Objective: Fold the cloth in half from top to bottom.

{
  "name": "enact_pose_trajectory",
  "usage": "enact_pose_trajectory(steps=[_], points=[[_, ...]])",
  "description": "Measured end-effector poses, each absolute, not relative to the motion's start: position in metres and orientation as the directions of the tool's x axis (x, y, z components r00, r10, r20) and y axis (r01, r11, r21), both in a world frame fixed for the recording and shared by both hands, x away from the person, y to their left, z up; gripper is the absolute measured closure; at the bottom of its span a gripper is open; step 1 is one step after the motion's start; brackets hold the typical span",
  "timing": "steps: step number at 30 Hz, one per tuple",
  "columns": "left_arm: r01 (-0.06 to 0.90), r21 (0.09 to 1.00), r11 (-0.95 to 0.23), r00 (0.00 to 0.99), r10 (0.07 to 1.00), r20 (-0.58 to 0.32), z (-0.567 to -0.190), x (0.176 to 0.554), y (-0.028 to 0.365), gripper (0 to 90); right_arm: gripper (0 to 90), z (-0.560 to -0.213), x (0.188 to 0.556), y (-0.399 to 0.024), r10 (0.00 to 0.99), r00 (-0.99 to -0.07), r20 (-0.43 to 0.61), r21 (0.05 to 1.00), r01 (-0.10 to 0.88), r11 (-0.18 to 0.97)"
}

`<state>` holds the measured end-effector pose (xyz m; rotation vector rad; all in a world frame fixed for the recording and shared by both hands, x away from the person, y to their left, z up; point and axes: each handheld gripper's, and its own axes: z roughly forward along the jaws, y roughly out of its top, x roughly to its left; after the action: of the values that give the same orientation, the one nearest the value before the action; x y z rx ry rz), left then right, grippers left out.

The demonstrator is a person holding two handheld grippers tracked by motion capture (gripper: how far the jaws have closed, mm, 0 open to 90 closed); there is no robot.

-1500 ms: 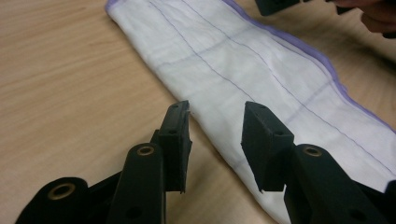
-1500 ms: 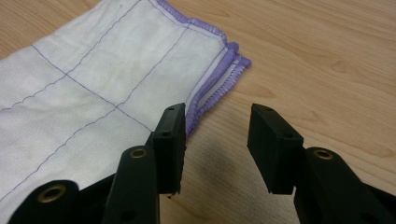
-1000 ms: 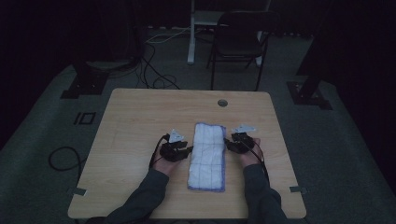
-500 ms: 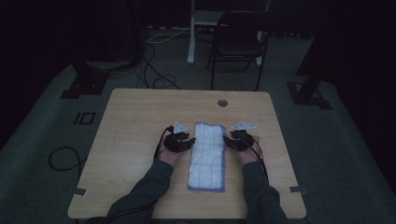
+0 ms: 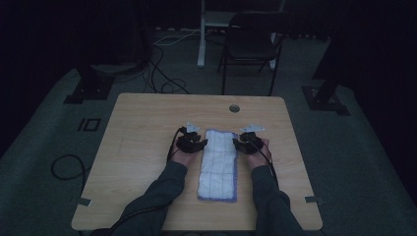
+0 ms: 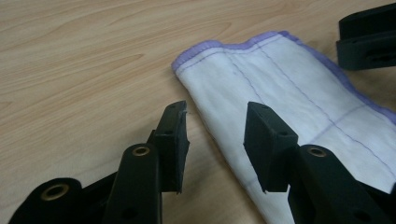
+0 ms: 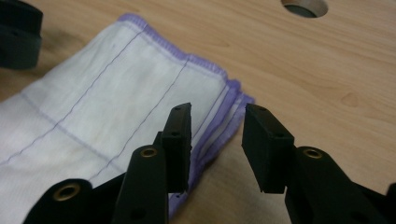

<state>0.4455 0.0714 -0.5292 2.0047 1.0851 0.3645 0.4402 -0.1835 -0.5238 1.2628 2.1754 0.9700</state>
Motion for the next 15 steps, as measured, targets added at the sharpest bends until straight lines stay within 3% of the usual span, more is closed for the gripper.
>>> enact_pose_trajectory(steps=[8, 15], points=[[0.607, 0.739, -0.293, 0.555, 0.822, -0.129, -0.533, 0.465, 0.06, 59.6, 66.8, -0.526, 0.458, -0.178, 0.901, -0.434, 0.008, 0.753, 0.596, 0.28], [0.632, 0.72, -0.287, 0.536, 0.833, -0.138, -0.538, 0.475, 0.057, 57.6, 60.2, -0.536, 0.47, -0.175, 0.914, -0.403, 0.058, 0.714, 0.657, 0.244]])
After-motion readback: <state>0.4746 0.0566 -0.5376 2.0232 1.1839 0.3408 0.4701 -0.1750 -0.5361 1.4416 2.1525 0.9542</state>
